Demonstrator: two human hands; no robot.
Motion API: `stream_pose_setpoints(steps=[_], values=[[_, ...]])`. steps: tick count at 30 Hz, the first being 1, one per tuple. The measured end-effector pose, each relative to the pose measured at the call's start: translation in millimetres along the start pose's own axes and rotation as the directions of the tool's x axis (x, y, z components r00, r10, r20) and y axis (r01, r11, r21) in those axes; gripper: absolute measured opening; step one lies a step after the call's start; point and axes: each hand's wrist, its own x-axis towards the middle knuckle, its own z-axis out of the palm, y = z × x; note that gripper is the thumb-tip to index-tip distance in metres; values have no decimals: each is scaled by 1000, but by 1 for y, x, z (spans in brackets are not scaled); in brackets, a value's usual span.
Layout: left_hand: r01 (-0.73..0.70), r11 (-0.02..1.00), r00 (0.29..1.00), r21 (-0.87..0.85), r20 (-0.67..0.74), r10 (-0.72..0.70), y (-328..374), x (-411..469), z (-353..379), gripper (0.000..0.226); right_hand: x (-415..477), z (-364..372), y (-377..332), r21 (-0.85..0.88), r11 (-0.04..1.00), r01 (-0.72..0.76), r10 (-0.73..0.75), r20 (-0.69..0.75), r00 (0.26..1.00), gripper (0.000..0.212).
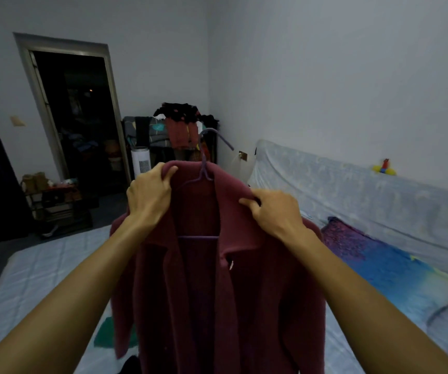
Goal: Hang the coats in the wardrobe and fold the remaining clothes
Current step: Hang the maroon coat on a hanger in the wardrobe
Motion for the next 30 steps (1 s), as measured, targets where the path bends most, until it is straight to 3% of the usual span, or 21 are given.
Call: stream_pose_setpoints(steps=[4,8,10,12,14,16,18,20,22,24,25,27,28,30], values=[[-31,999,999,41,-6,31,22,10,-7,43,-7,7,1,-18,999,-47,47,-11,999,32],[-134,989,990,-63,-62,131,60,-38,12,32,-5,-4,5,48,984,-171,177,-193,965,30],[-281,948,958,-146,8,285,64,-67,25,29,-4,-10,14,93,971,-222,239,-266,934,30],[-300,924,939,-238,100,330,54,-75,32,31,-5,-14,24,131,964,-233,264,-329,907,32],[-182,913,975,-366,50,215,37,-65,30,32,-6,-16,33,146,967,-208,251,-406,879,34],[-84,872,995,-482,-95,44,21,-48,21,27,-8,-21,43,156,970,-186,238,-470,850,39],[-32,842,969,-539,-222,-106,9,-29,11,24,-10,-26,50,142,977,-157,208,-512,834,43],[18,834,946,-551,-260,-192,2,-9,3,25,-12,-27,53,111,988,-108,151,-539,829,43],[62,903,974,-426,-173,-149,-9,10,6,32,-15,-28,53,97,992,-77,117,-548,828,40],[86,942,996,-324,64,-68,-27,24,14,39,-19,-30,54,100,993,-66,110,-543,832,36],[145,920,973,-365,222,-66,-35,27,16,40,-21,-31,57,102,992,-69,113,-541,833,35],[359,783,863,-508,499,-72,-44,18,17,38,-25,-33,66,103,992,-76,120,-547,829,38],[433,721,814,-541,578,-55,-47,10,16,37,-28,-35,72,106,992,-76,122,-551,825,41],[464,695,764,-550,645,0,-53,-3,17,33,-32,-40,81,117,990,-72,126,-561,818,47]])
